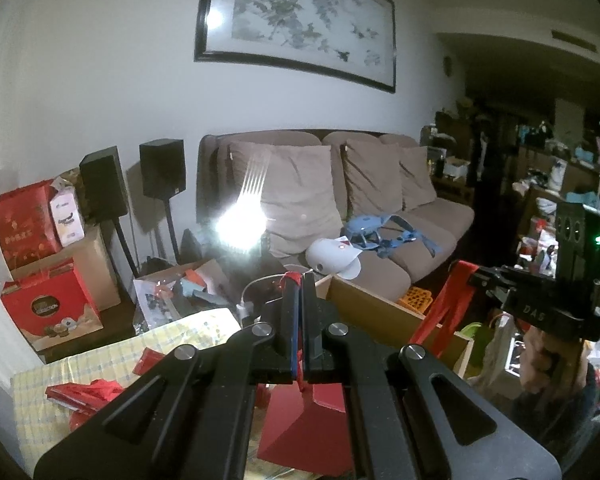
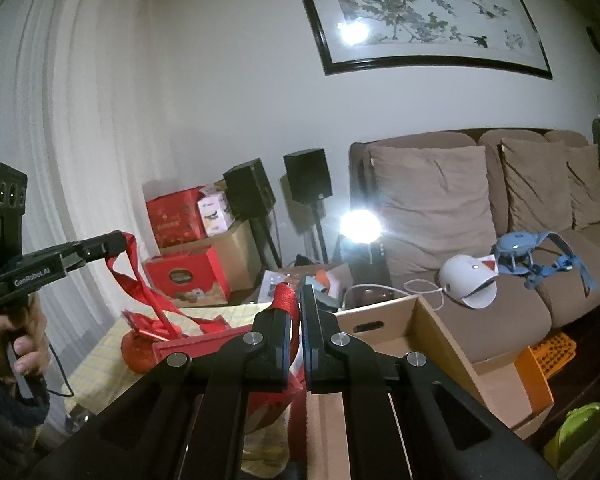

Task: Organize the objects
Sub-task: 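Lift the red gift bag by its straps with both grippers, then carry the hanging red gift bag with both grippers toward the cardboard box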

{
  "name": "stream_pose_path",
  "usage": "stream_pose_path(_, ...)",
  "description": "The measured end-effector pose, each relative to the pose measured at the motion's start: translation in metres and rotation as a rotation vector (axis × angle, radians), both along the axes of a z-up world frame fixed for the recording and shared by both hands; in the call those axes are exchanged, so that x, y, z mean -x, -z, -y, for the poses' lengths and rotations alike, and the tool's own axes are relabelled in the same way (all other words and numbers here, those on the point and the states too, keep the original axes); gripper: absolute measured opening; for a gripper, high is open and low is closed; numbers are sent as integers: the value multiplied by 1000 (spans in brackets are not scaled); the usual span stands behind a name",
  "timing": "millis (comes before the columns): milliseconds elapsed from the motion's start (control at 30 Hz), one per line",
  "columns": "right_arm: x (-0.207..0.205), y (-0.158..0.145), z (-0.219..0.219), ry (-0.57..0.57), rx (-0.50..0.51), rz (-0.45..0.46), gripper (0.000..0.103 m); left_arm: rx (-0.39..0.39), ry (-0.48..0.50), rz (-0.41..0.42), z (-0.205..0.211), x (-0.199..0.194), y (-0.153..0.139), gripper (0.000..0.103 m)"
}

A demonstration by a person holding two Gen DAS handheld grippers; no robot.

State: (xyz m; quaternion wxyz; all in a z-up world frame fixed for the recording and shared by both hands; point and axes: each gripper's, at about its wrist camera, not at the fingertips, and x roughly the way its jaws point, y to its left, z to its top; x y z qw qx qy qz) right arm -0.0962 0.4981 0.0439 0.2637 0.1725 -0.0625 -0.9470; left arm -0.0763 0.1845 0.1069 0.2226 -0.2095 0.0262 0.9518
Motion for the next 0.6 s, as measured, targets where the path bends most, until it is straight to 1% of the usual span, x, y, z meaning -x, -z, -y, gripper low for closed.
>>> stream_pose_path(367, -3, -4, -12, 26, 14, -8, 3, 2, 38, 23, -14, 5, 6, 1)
stream_pose_path(600, -5, -6, -12, 30, -5, -14, 3, 7, 54, 28, -19, 8, 4, 1)
